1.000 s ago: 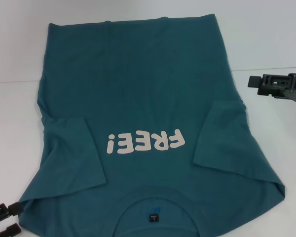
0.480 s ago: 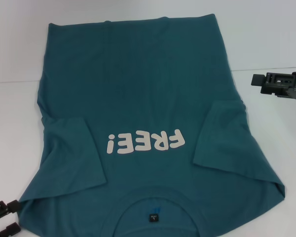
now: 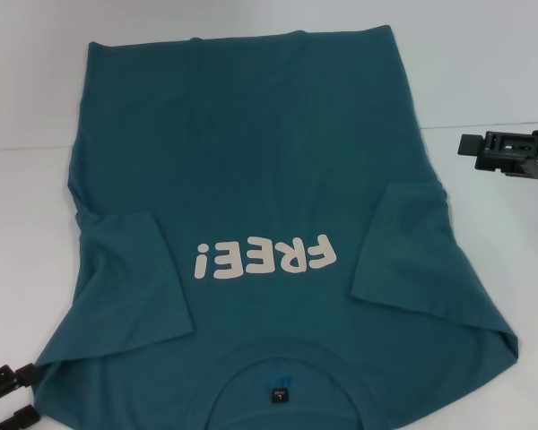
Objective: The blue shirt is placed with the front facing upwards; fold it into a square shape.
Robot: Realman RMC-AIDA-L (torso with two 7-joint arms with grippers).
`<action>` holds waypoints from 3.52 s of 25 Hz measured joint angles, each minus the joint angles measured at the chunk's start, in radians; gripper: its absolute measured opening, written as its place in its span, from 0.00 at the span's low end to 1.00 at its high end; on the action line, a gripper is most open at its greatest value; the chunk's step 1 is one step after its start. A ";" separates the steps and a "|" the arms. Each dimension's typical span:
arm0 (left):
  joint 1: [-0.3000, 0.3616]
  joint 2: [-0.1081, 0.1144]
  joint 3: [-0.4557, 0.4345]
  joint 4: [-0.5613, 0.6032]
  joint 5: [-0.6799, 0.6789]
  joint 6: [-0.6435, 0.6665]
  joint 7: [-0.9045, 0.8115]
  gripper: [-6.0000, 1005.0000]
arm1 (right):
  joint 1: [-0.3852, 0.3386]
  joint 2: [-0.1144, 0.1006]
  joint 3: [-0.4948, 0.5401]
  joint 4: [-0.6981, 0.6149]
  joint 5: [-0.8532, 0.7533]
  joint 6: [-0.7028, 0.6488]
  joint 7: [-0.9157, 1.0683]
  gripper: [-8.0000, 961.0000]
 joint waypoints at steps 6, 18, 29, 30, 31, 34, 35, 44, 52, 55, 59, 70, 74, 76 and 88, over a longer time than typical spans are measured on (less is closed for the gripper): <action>-0.012 -0.006 0.004 0.001 0.001 -0.005 -0.001 0.70 | -0.003 -0.002 0.003 0.000 0.000 -0.001 0.000 0.73; -0.039 -0.012 0.008 0.001 0.002 -0.015 0.002 0.70 | -0.006 -0.007 0.014 0.003 0.000 -0.002 -0.003 0.73; -0.059 -0.022 0.013 0.003 0.002 -0.015 0.010 0.70 | -0.005 -0.010 0.018 0.001 0.006 -0.001 -0.004 0.73; -0.063 -0.022 0.020 0.002 0.001 -0.015 0.009 0.70 | -0.005 -0.010 0.020 0.000 0.006 -0.001 -0.004 0.73; -0.063 -0.022 0.020 0.002 0.001 -0.015 0.009 0.68 | -0.005 -0.010 0.022 0.000 0.006 -0.001 -0.004 0.73; -0.064 -0.021 0.023 0.001 0.002 -0.015 0.009 0.59 | -0.005 -0.011 0.033 0.001 0.006 -0.001 -0.005 0.73; -0.065 -0.020 0.023 0.001 0.001 -0.014 0.009 0.56 | -0.005 -0.011 0.038 0.002 0.006 -0.001 -0.005 0.73; -0.066 -0.015 0.014 0.006 -0.006 0.012 0.027 0.22 | -0.006 -0.011 0.042 0.005 0.006 -0.003 -0.008 0.73; -0.070 -0.011 0.017 0.010 -0.008 0.025 0.044 0.03 | -0.008 -0.028 0.032 0.006 -0.030 -0.045 0.003 0.73; -0.073 -0.009 0.015 0.010 -0.008 0.040 0.053 0.03 | -0.008 -0.052 0.032 0.006 -0.078 -0.100 0.016 0.73; -0.076 -0.004 0.013 0.010 -0.008 0.041 0.059 0.03 | -0.008 -0.109 0.041 0.004 -0.230 -0.241 0.042 0.73; -0.099 -0.004 0.013 0.010 -0.008 0.026 0.078 0.03 | -0.051 -0.124 0.079 0.004 -0.404 -0.342 0.100 0.73; -0.104 -0.006 0.012 0.009 -0.008 0.023 0.080 0.03 | -0.063 -0.119 0.080 0.008 -0.429 -0.331 0.107 0.73; -0.106 -0.006 0.013 0.009 -0.007 0.022 0.080 0.03 | -0.069 -0.119 0.080 0.009 -0.430 -0.328 0.109 0.73; -0.100 -0.009 0.012 0.008 -0.006 0.022 0.086 0.03 | -0.079 -0.095 0.063 0.057 -0.446 -0.220 0.070 0.73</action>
